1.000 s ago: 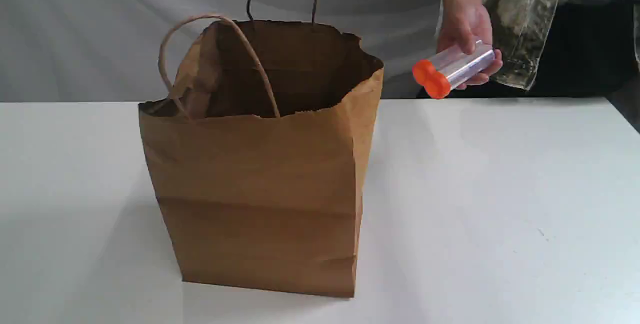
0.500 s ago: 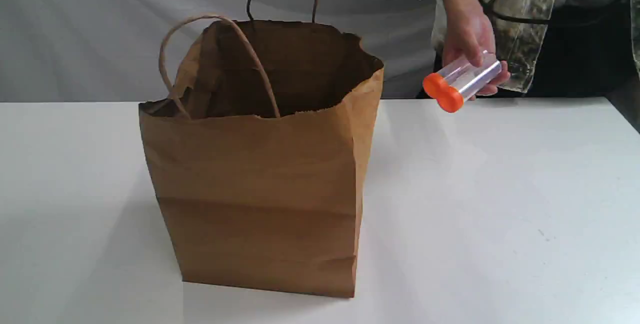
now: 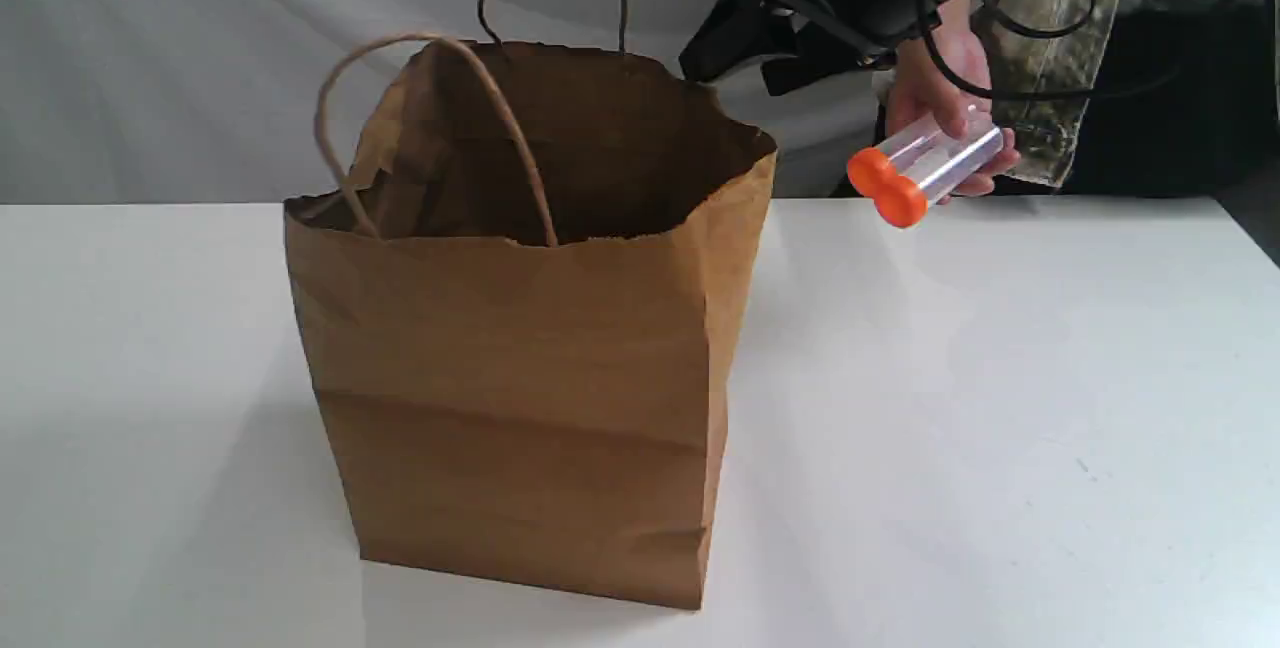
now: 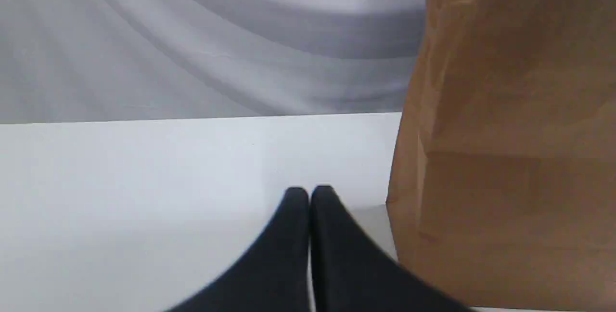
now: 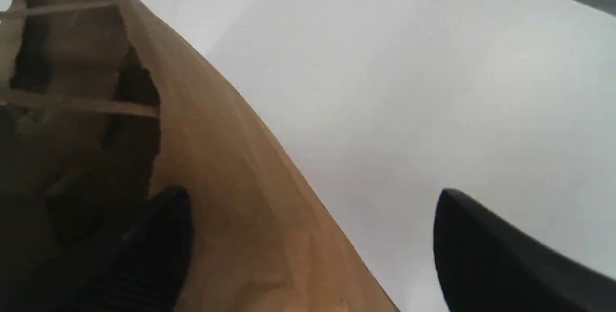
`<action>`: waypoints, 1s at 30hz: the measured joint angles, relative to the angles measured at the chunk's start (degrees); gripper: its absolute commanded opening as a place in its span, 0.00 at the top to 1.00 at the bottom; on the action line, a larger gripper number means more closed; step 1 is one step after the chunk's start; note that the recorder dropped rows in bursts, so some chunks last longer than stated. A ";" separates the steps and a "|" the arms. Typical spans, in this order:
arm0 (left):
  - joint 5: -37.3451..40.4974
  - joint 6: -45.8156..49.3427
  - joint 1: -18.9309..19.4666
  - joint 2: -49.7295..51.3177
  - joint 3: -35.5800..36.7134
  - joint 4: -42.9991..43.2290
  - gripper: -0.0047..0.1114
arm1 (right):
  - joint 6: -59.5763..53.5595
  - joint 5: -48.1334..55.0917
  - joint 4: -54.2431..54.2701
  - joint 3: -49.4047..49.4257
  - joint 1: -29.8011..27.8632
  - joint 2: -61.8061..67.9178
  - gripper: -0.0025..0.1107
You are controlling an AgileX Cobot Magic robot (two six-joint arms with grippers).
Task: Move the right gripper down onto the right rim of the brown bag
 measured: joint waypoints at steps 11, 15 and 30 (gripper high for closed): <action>0.00 0.00 0.00 0.00 0.00 0.00 0.96 | -1.04 2.02 1.02 -5.27 0.35 -0.92 0.37; 0.00 0.00 0.00 0.00 0.00 0.00 0.96 | -0.19 2.15 0.26 -5.67 0.35 -1.16 0.37; 0.00 0.00 0.00 0.00 0.00 0.00 0.96 | -13.37 2.24 -12.19 -5.67 5.96 -1.16 0.37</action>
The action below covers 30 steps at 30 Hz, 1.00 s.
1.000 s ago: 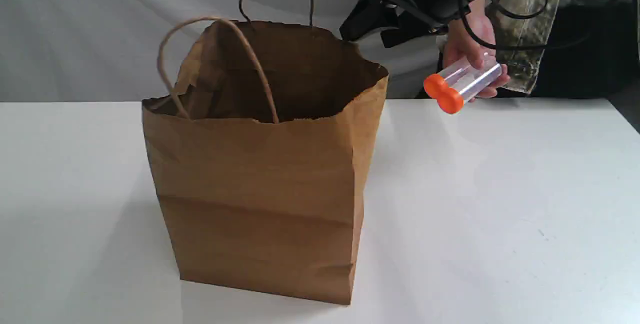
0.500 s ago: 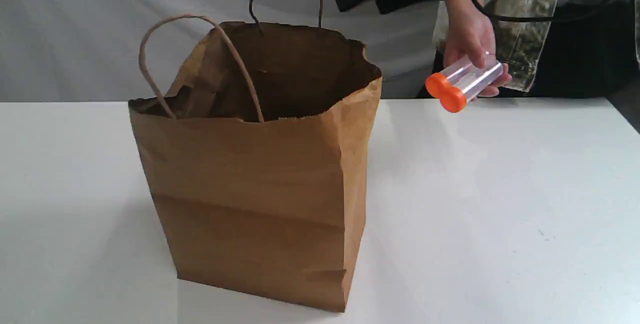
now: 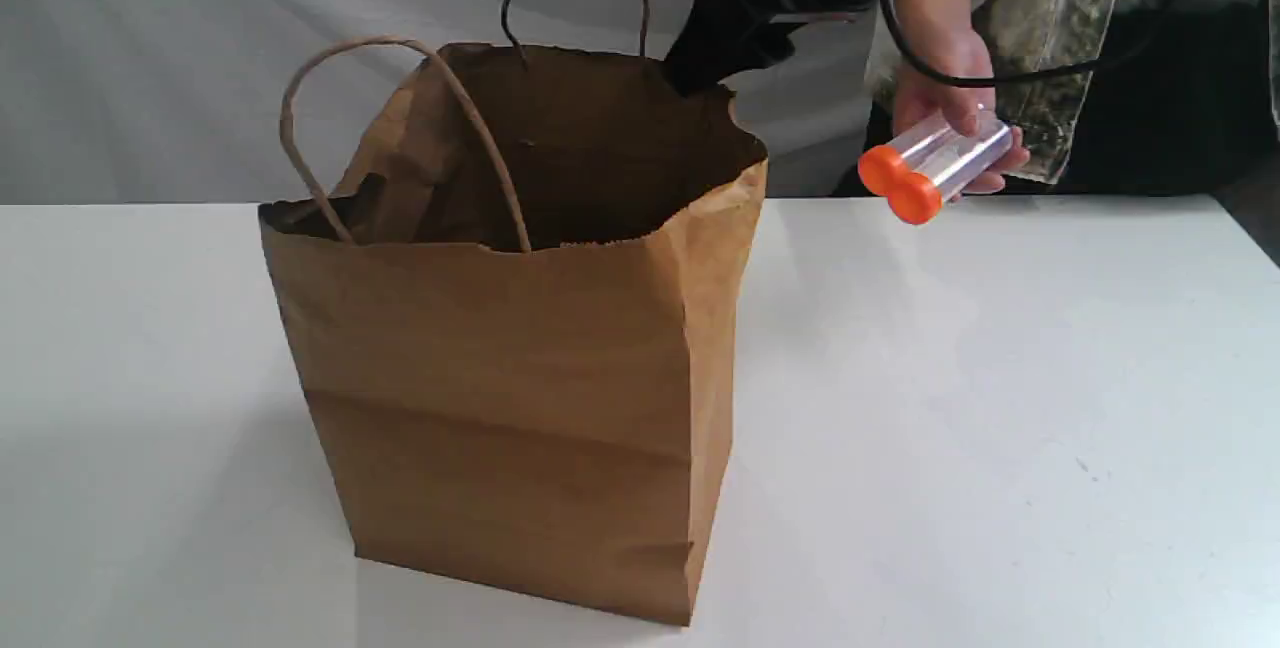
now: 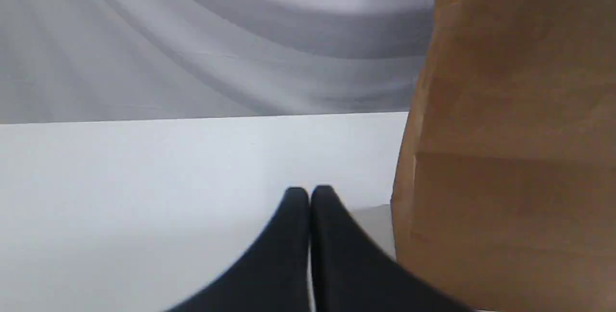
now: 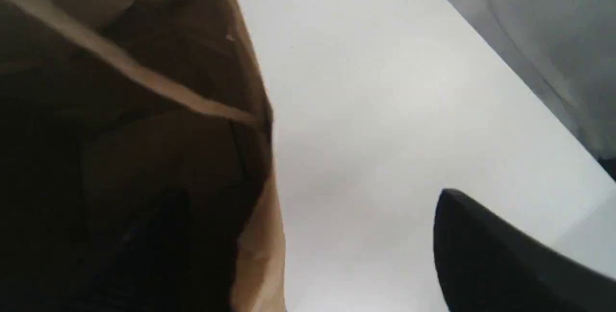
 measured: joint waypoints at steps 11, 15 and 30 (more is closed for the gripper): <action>0.00 0.00 0.00 0.00 0.00 0.00 0.96 | 2.13 0.13 -8.02 0.00 2.51 0.00 0.34; 0.00 0.00 0.00 0.00 0.00 0.00 0.96 | 2.93 0.13 -8.28 0.00 2.51 0.00 0.34; 0.00 0.00 0.00 0.00 0.00 0.00 0.96 | 4.92 0.13 -5.95 0.00 2.51 6.33 0.37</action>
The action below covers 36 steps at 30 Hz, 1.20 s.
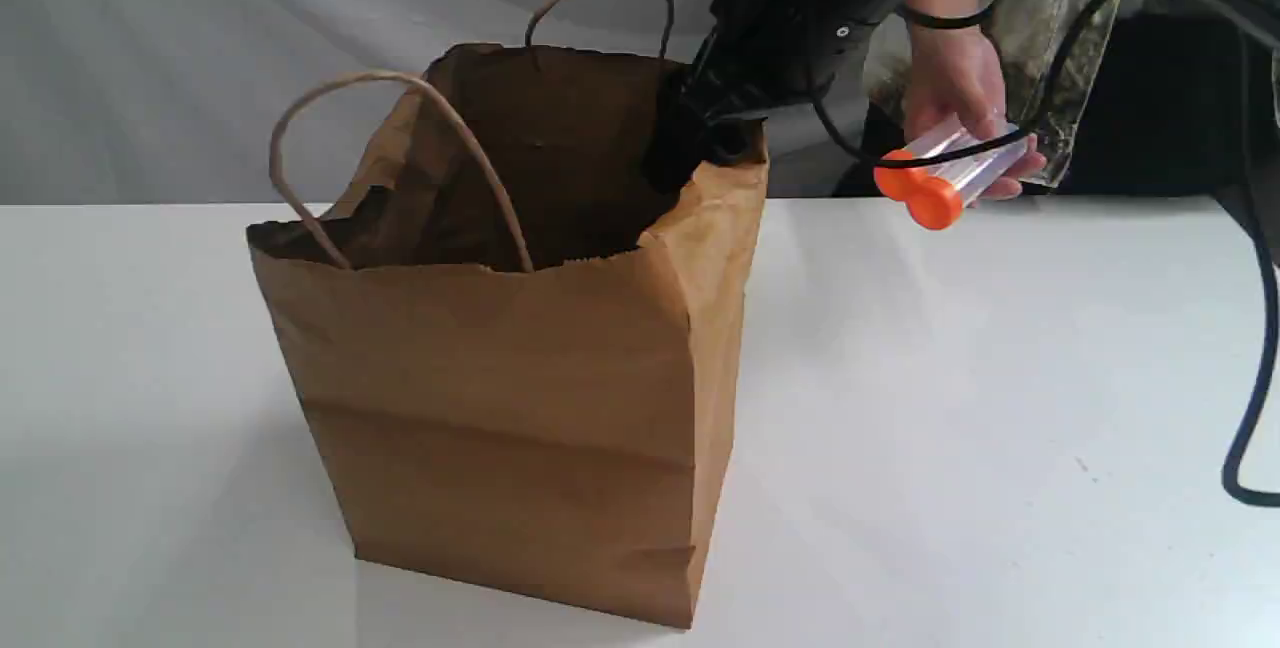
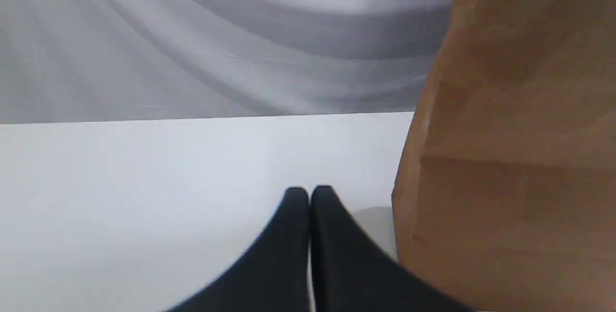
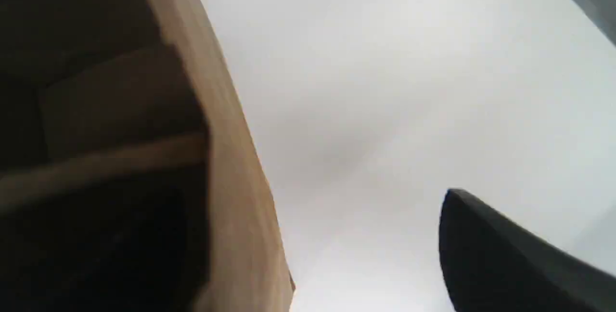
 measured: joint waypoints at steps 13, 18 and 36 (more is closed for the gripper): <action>0.00 0.00 0.00 0.00 0.00 0.00 0.96 | -1.77 0.00 0.00 0.00 0.00 0.44 0.98; 0.00 0.00 0.00 0.00 0.00 0.00 0.96 | -2.68 0.00 0.00 0.00 0.00 0.44 0.98; -17.66 -0.69 0.00 0.00 0.00 1.35 0.96 | -4.07 0.00 3.23 0.00 0.00 0.44 0.98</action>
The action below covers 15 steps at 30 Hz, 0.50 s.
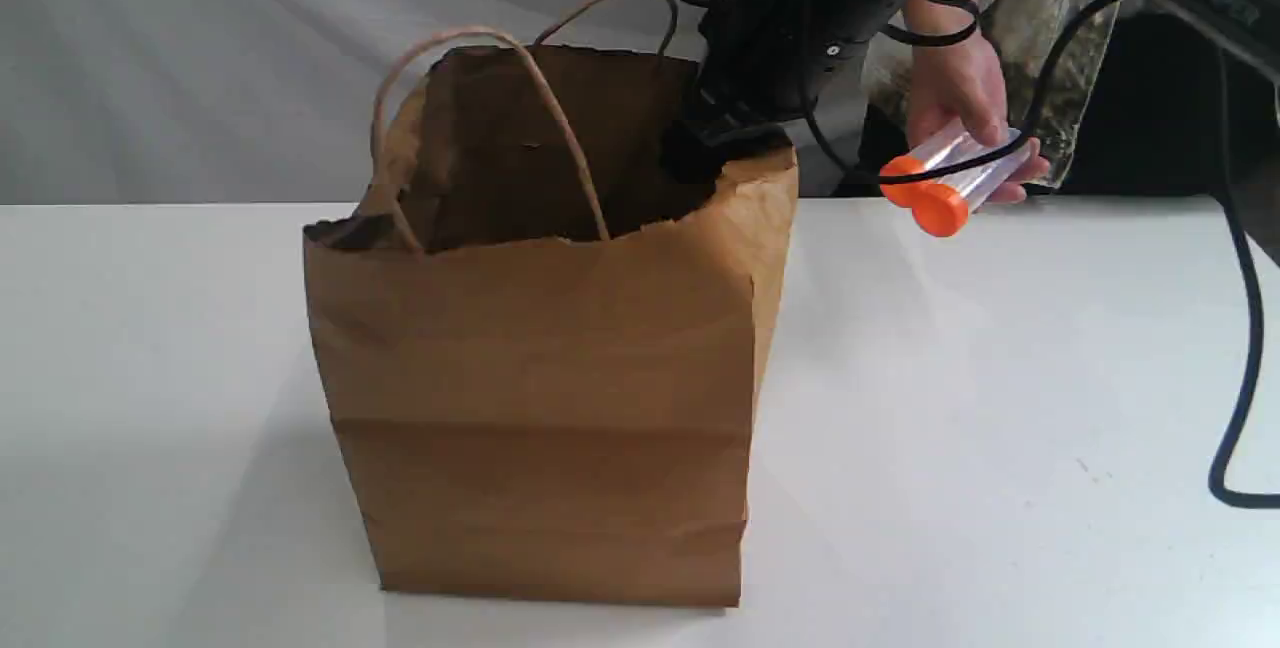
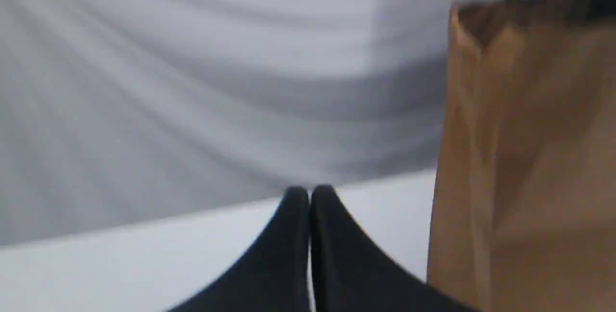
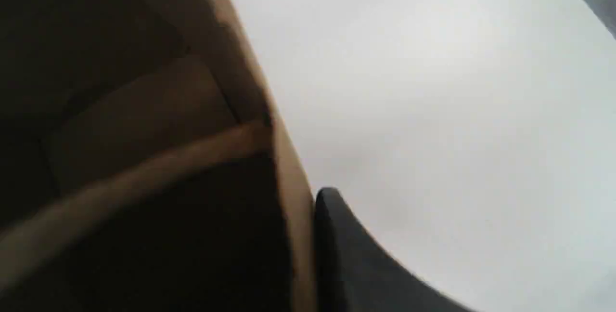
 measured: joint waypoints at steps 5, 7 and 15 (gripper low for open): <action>-18.92 -13.41 0.00 0.00 0.00 -6.39 0.96 | -0.24 0.00 0.14 0.00 0.00 0.00 0.98; -26.25 -14.64 0.00 0.00 0.00 -6.80 0.96 | -0.24 0.00 0.14 0.00 0.00 0.00 0.98; -35.79 -16.58 0.00 0.14 -1.60 -4.01 0.96 | -0.24 0.00 0.35 0.00 0.00 0.00 0.98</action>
